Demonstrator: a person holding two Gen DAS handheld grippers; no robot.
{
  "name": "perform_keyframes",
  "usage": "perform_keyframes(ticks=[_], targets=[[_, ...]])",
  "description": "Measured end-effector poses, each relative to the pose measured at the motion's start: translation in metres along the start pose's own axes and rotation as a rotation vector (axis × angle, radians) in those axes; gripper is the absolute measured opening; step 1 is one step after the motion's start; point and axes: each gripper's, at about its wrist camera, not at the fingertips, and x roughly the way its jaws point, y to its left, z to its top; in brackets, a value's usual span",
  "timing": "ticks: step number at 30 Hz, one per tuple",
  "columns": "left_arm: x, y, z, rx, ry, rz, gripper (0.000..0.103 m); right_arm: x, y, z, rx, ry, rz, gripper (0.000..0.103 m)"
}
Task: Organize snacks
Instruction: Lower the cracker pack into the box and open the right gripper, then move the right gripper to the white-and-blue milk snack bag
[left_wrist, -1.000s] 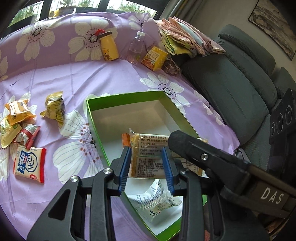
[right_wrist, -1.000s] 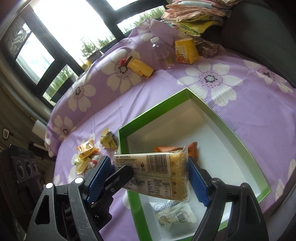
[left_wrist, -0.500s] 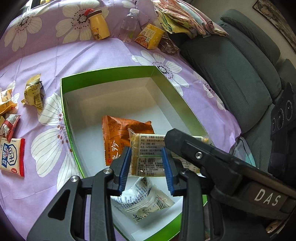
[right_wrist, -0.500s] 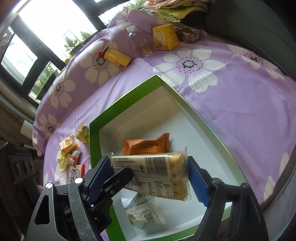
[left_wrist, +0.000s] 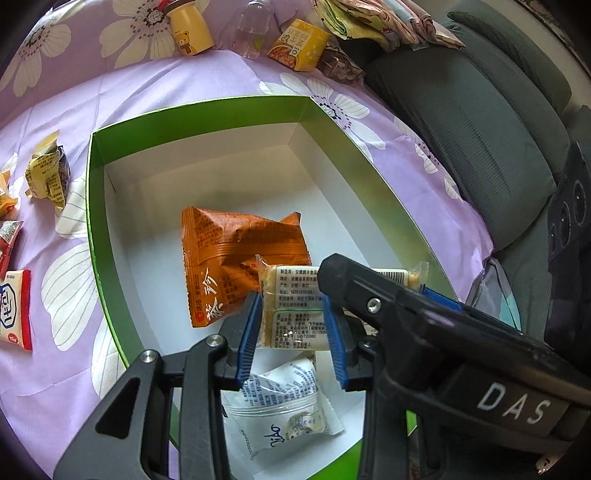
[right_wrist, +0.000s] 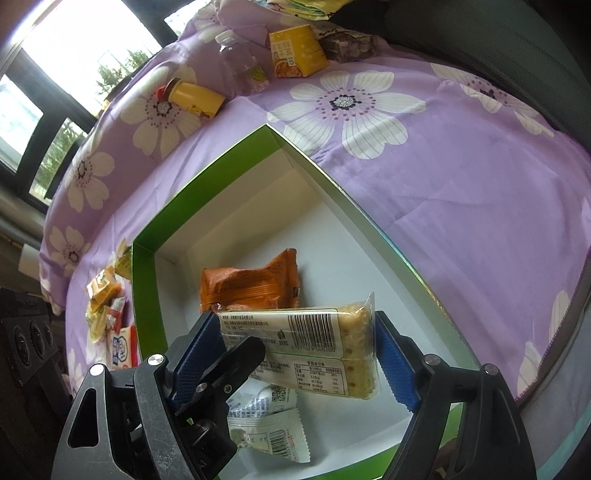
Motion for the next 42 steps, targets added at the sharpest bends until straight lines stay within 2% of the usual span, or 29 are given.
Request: perform_keyframes(ticks=[7, 13, 16, 19, 23, 27, 31, 36, 42], targets=[[0.006, -0.004, -0.002, 0.015, 0.009, 0.013, 0.033, 0.006, -0.002, 0.0, 0.003, 0.016, -0.033, 0.084], [-0.001, 0.0, -0.002, -0.002, 0.013, -0.041, 0.036, 0.003, 0.0, 0.0, 0.002, 0.005, -0.037, 0.085], [-0.015, 0.003, -0.003, 0.003, -0.017, -0.039, 0.04, -0.004, 0.003, 0.0, -0.007, -0.026, -0.04, 0.086], [-0.035, 0.014, -0.005, -0.019, -0.055, -0.042, 0.05, -0.013, 0.011, -0.001, -0.024, -0.056, -0.004, 0.087], [-0.068, 0.043, -0.012, -0.078, -0.117, -0.025, 0.059, -0.023, 0.027, -0.005, -0.056, -0.095, 0.028, 0.087], [-0.101, 0.082, -0.023, -0.143, -0.185, 0.037, 0.069, -0.032, 0.049, -0.01, -0.107, -0.142, 0.051, 0.088], [-0.127, 0.125, -0.036, -0.202, -0.23, 0.107, 0.074, -0.034, 0.076, -0.017, -0.139, -0.162, 0.117, 0.09], [-0.15, 0.175, -0.052, -0.289, -0.255, 0.178, 0.078, -0.028, 0.12, -0.031, -0.179, -0.148, 0.214, 0.092], [-0.164, 0.22, -0.06, -0.336, -0.258, 0.217, 0.082, -0.006, 0.162, -0.043, -0.186, -0.084, 0.306, 0.092]])
